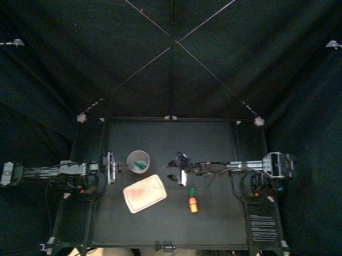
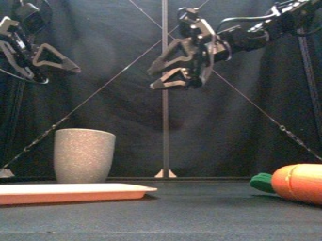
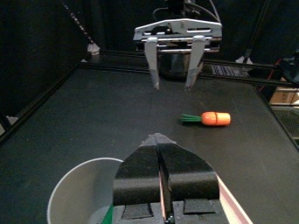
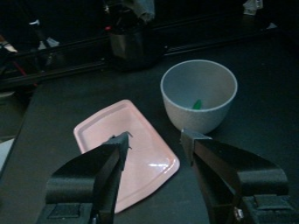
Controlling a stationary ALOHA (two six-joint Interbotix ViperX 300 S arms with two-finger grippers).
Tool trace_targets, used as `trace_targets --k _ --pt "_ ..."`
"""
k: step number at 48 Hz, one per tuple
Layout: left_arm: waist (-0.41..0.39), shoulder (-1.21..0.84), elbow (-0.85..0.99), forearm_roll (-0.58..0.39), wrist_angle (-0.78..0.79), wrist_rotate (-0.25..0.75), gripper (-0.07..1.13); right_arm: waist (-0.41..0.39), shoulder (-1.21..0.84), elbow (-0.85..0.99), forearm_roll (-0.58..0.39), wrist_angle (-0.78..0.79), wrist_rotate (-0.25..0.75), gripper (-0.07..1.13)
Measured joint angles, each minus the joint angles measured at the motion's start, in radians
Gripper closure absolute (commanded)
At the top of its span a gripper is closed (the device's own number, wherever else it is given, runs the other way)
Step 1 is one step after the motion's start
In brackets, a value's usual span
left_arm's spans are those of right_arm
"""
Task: Pick the green pepper then place it in the grey bowl
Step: Drop green pepper in the grey bowl and return to neutral
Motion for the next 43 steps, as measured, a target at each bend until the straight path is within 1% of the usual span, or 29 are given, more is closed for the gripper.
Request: trace_targets --k 8,18,30,43 --pt "0.003 0.002 0.002 -0.005 -0.002 -0.002 1.04 0.0 -0.084 0.115 -0.035 -0.081 0.0 0.18" --pt "0.003 0.002 0.002 -0.006 -0.011 0.0 1.04 -0.002 -0.175 0.195 -0.04 -0.126 0.0 0.18" --pt "0.003 0.0 0.002 -0.006 -0.017 0.002 1.04 -0.003 -0.235 0.232 -0.038 -0.144 0.0 0.18" --pt "0.003 0.002 0.002 -0.006 -0.017 0.002 1.04 -0.005 -0.239 0.238 -0.035 -0.147 0.0 0.18"
